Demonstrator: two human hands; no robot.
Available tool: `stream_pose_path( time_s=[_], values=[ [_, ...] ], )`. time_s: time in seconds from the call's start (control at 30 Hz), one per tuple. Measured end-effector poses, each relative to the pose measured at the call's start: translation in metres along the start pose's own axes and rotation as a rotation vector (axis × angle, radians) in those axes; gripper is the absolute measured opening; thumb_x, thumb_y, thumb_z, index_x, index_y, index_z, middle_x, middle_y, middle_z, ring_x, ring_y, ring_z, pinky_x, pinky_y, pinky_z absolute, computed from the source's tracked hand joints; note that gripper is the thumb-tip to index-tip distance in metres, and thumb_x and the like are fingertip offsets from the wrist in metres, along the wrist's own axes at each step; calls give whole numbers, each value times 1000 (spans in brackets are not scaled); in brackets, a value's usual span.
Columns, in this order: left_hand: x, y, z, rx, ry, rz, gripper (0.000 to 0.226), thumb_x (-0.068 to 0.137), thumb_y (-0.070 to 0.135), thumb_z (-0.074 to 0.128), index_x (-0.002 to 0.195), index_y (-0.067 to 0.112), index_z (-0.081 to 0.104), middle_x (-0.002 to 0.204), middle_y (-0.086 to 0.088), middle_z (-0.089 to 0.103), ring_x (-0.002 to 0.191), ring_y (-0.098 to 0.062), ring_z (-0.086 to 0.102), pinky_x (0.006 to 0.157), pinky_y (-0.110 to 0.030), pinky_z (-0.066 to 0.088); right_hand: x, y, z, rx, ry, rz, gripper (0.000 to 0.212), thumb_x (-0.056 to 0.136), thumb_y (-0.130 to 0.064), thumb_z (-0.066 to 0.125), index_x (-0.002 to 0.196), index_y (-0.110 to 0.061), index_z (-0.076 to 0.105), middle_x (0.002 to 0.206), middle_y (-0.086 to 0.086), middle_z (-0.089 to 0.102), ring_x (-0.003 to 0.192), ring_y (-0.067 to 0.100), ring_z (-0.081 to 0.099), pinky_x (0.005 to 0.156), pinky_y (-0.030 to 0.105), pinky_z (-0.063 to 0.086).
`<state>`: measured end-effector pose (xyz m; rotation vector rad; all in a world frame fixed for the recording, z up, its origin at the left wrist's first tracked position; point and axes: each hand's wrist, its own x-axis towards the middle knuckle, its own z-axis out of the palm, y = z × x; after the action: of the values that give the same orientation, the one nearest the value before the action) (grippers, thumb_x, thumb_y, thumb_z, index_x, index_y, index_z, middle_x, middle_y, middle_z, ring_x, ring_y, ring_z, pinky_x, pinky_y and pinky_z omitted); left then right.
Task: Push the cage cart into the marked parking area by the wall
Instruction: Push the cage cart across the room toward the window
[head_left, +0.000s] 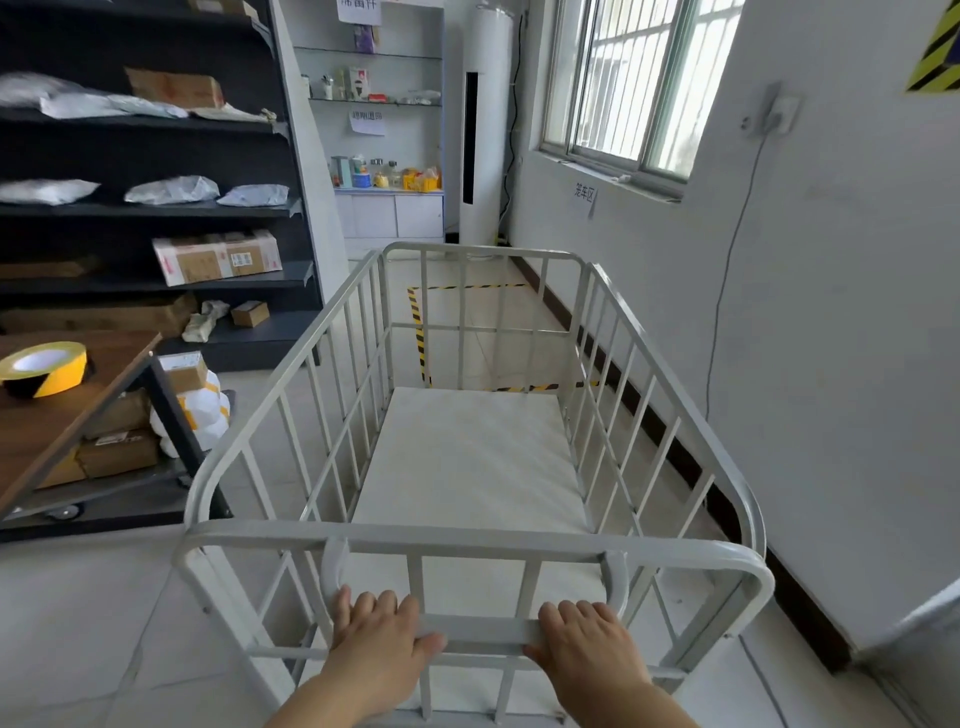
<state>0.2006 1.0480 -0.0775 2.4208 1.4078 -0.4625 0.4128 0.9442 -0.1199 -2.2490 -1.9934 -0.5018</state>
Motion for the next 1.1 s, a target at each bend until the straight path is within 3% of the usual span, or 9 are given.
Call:
stream_pose_path(
  time_s=[0.23, 0.53, 0.7, 0.77, 0.87, 1.0, 1.1],
  values=[
    [53, -12, -26, 0, -5, 18, 50, 95, 57, 21, 125, 22, 42, 129, -3, 45, 129, -27, 32, 116, -52, -2, 51, 9, 13, 20, 59, -14, 61, 93, -54, 3, 64, -30, 50, 51, -7, 47, 45, 8, 49, 50, 23, 46],
    [130, -27, -63, -14, -3, 22, 49, 95, 57, 22, 123, 23, 42, 128, -2, 45, 130, -27, 31, 116, -52, -3, 132, 25, 38, 72, 54, -20, 67, 91, -57, -4, 71, -27, 52, 60, -5, 54, 55, 13, 54, 60, 27, 48],
    [179, -32, -87, 9, -2, 12, 50, 95, 58, 21, 125, 23, 41, 130, -1, 44, 131, -25, 30, 116, -51, -3, 182, 37, 60, 26, 56, 9, 65, 93, -55, 1, 60, -28, 50, 49, -5, 49, 44, 11, 50, 48, 25, 46],
    [198, -32, -97, 17, -5, 6, 49, 96, 57, 22, 125, 22, 40, 130, -2, 44, 132, -25, 30, 116, -51, -2, 202, 43, 66, 6, 47, 2, 57, 93, -57, 15, 60, -28, 50, 49, -5, 49, 44, 12, 50, 48, 25, 45],
    [226, -32, -113, 23, -9, 2, 48, 97, 55, 22, 126, 21, 39, 129, -2, 44, 130, -25, 31, 117, -50, -2, 232, 53, 75, 15, 10, -3, 41, 77, -59, 33, 58, -26, 50, 49, -6, 47, 44, 13, 49, 47, 24, 44],
    [261, -33, -129, 18, -11, 6, 47, 97, 54, 22, 124, 21, 40, 127, -2, 44, 128, -26, 32, 116, -51, -1, 264, 68, 96, 21, 87, -7, 58, 91, -59, 11, 60, -28, 49, 49, -6, 47, 44, 11, 49, 48, 24, 45],
    [286, -33, -141, 21, -16, 5, 47, 97, 54, 21, 123, 21, 40, 127, -3, 44, 127, -26, 32, 117, -51, -1, 289, 77, 104, 20, 77, -6, 51, 86, -59, 22, 60, -27, 50, 49, -5, 48, 45, 12, 50, 49, 25, 46]
  ],
)
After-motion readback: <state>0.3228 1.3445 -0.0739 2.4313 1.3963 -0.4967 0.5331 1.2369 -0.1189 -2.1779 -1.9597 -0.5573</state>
